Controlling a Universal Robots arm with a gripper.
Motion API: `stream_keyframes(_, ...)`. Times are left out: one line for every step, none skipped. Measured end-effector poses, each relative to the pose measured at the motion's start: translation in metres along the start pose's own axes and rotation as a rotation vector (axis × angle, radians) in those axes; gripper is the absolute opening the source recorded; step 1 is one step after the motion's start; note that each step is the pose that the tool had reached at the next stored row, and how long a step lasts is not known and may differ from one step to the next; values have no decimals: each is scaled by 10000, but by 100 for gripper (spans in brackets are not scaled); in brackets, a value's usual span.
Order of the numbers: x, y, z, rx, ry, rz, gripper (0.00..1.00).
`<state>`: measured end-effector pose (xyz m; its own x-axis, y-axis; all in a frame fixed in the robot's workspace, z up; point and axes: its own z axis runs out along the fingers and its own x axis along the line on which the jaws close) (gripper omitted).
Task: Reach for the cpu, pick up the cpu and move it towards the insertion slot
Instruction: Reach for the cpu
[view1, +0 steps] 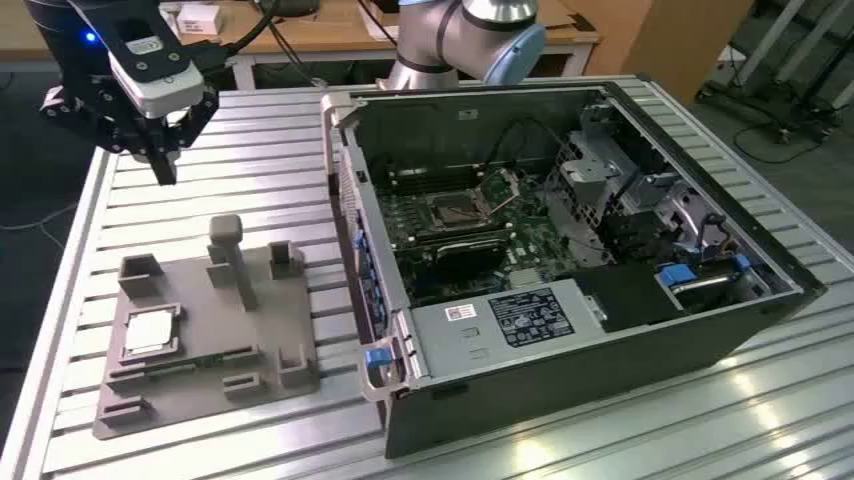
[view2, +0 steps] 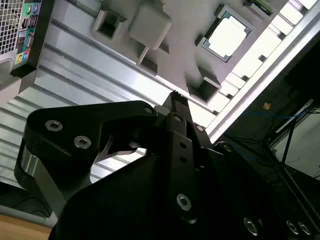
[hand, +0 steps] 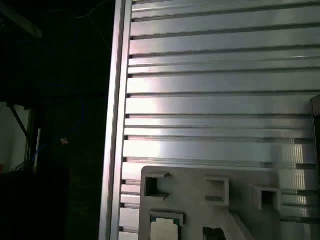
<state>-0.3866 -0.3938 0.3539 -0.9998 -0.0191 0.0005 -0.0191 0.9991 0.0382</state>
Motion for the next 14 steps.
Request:
stream_keyframes(0,0,0,0,1,0,11)
stream_keyframes(0,0,0,0,0,1,11)
stream_keyframes(0,0,0,0,0,0,11)
stream_keyframes(0,0,0,0,0,0,11)
stream_keyframes(0,0,0,0,0,0,11)
stream_keyframes(0,0,0,0,1,0,11)
stream_keyframes(0,0,0,0,0,0,11)
stream_keyframes(0,0,0,0,0,0,11)
stream_keyframes(0,0,0,0,0,0,11)
stream_keyframes(0,0,0,0,0,1,11)
stream_keyframes(0,0,0,0,0,0,11)
stream_keyframes(3,0,-1,1,2,0,11)
stream_keyframes(10,0,0,1,2,1,11)
stream_keyframes(20,0,1,-1,-1,1,11)
